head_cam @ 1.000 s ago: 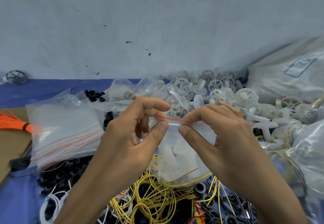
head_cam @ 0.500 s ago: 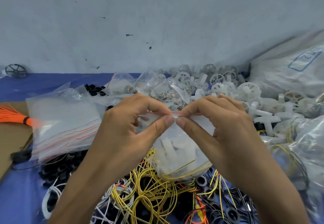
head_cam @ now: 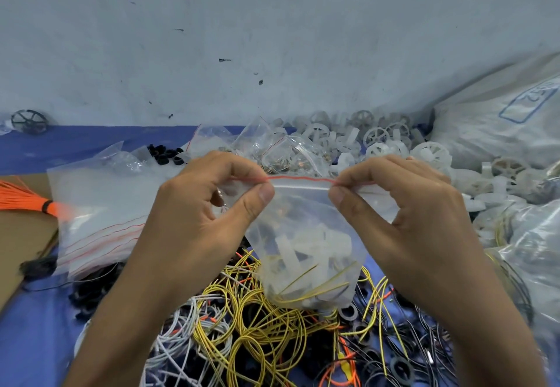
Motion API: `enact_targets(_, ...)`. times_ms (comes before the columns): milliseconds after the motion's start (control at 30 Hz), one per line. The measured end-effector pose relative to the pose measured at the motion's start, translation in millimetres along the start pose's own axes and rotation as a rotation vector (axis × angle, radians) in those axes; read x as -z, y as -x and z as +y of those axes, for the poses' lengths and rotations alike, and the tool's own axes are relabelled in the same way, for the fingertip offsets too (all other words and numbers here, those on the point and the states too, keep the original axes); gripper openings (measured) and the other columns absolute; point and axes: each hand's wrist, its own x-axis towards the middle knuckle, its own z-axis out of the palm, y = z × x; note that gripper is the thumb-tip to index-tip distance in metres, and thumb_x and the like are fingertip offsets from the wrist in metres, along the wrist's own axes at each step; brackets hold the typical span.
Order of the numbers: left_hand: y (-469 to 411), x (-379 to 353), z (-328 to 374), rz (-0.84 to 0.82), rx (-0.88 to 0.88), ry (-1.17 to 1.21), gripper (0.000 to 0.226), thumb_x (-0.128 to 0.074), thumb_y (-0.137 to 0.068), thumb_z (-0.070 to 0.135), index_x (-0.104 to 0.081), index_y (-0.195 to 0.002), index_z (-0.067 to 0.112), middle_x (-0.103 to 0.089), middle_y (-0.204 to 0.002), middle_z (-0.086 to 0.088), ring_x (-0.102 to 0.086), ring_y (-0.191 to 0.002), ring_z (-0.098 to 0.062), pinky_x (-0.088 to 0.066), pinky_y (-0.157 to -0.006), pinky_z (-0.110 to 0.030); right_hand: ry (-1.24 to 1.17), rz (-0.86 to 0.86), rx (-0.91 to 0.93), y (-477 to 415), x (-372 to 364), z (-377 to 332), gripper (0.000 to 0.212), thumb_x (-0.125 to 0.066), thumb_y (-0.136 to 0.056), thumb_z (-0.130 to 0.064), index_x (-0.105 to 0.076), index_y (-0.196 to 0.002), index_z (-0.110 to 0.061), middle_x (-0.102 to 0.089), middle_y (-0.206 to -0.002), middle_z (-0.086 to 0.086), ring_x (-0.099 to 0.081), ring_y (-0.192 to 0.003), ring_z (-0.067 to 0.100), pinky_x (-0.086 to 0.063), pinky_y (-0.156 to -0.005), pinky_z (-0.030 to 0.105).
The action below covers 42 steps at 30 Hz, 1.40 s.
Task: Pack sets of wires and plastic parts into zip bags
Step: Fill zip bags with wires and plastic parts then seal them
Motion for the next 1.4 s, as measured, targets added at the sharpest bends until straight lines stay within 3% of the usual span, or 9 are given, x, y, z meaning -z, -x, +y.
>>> enact_targets(133, 0.2, -4.4, 0.1, -0.033, -0.016, -0.050, 0.010, -0.065, -0.089, 0.046, -0.066, -0.096, 0.039, -0.061, -0.101, 0.026, -0.056, -0.101, -0.002, -0.042, -0.070, -0.025, -0.016, -0.012, 0.004, -0.1, -4.9, 0.9, 0.005, -0.061, -0.088, -0.040, -0.063, -0.085, -0.037, -0.063, -0.087, -0.025, -0.057, -0.089, 0.006, -0.045, -0.086, 0.045)
enact_targets(367, 0.7, -5.4, -0.7, -0.010, -0.006, -0.084, 0.008, -0.064, -0.087, 0.045, -0.066, -0.092, 0.040, -0.062, -0.098, 0.026, -0.056, -0.101, -0.001, -0.043, -0.078, -0.023, -0.090, -0.048, -0.047, 1.0, -2.3, 7.4, 0.002, -0.067, -0.089, -0.035, -0.066, -0.090, -0.034, -0.064, -0.092, -0.021, -0.059, -0.088, 0.000, -0.032, -0.069, 0.023)
enact_targets(533, 1.3, -11.6, 8.1, -0.015, -0.102, -0.264, 0.017, -0.064, -0.088, 0.041, -0.069, -0.102, 0.033, -0.064, -0.098, 0.017, -0.049, -0.102, -0.009, -0.039, -0.091, -0.035, -0.071, -0.065, -0.023, 1.3, -7.1, 2.7, 0.007, -0.063, -0.087, -0.037, -0.066, -0.091, -0.032, -0.063, -0.089, -0.018, -0.057, -0.084, 0.003, -0.032, -0.071, 0.026)
enact_targets(767, 2.0, -13.2, 9.5, -0.010, -0.108, -0.182, 0.006, -0.063, -0.089, 0.036, -0.066, -0.093, 0.033, -0.061, -0.093, 0.023, -0.046, -0.092, 0.002, -0.043, -0.089, -0.045, -0.090, -0.085, -0.070, 1.5, -3.8, 10.6, 0.016, -0.067, -0.086, -0.046, -0.063, -0.099, -0.037, -0.064, -0.097, -0.022, -0.060, -0.095, -0.002, -0.044, -0.070, 0.018)
enact_targets(867, 1.6, -11.1, 6.7, 0.012, -0.083, -0.171, 0.005, -0.063, -0.089, 0.035, -0.065, -0.093, 0.033, -0.062, -0.093, 0.022, -0.048, -0.094, 0.000, -0.044, -0.092, -0.048, -0.150, -0.084, -0.125, 1.1, -0.4, 16.7, 0.019, -0.062, -0.086, -0.052, -0.061, -0.097, -0.037, -0.067, -0.097, -0.023, -0.064, -0.089, -0.001, -0.052, -0.073, 0.025)
enact_targets(1033, 0.4, -4.8, 5.0, 0.055, -0.037, -0.149, 0.005, -0.063, -0.089, 0.038, -0.065, -0.090, 0.033, -0.059, -0.100, 0.027, -0.051, -0.094, 0.007, -0.041, -0.086, -0.032, -0.413, -0.108, -0.174, -0.6, 1.0, 18.0, 0.017, -0.063, -0.091, -0.038, -0.064, -0.087, -0.021, -0.062, -0.068, -0.006, -0.053, -0.056, -0.001, -0.039, -0.052, 0.011)
enact_targets(1167, 0.7, -2.9, 5.3, 0.024, -0.020, -0.135, 0.011, -0.063, -0.088, 0.039, -0.068, -0.093, 0.030, -0.059, -0.100, 0.028, -0.053, -0.094, 0.007, -0.041, -0.080, -0.028, -0.471, -0.062, -0.153, -0.9, -0.5, 11.7, 0.011, -0.065, -0.093, -0.027, -0.066, -0.086, -0.019, -0.060, -0.069, 0.005, -0.046, -0.054, 0.006, -0.035, -0.047, 0.016)
enact_targets(1267, 2.5, -6.6, 10.9, -0.008, -0.043, -0.111, 0.015, -0.065, -0.088, 0.041, -0.068, -0.101, 0.035, -0.063, -0.096, 0.025, -0.053, -0.098, 0.004, -0.041, -0.090, -0.024, -0.400, -0.049, -0.106, -1.4, -4.8, 6.0, 0.009, -0.066, -0.091, -0.029, -0.066, -0.084, -0.024, -0.062, -0.071, -0.011, -0.054, -0.057, 0.002, -0.040, -0.052, 0.016)
enact_targets(1400, 4.1, -11.0, 18.7, -0.038, -0.120, -0.102, 0.012, -0.067, -0.088, 0.036, -0.069, -0.100, 0.032, -0.062, -0.091, 0.025, -0.055, -0.095, 0.001, -0.035, -0.082, -0.007, -0.331, -0.087, -0.049, 0.4, -11.0, -2.9, 0.008, -0.064, -0.091, -0.035, -0.066, -0.087, -0.029, -0.067, -0.084, -0.013, -0.065, -0.078, 0.009, -0.053, -0.068, 0.033)
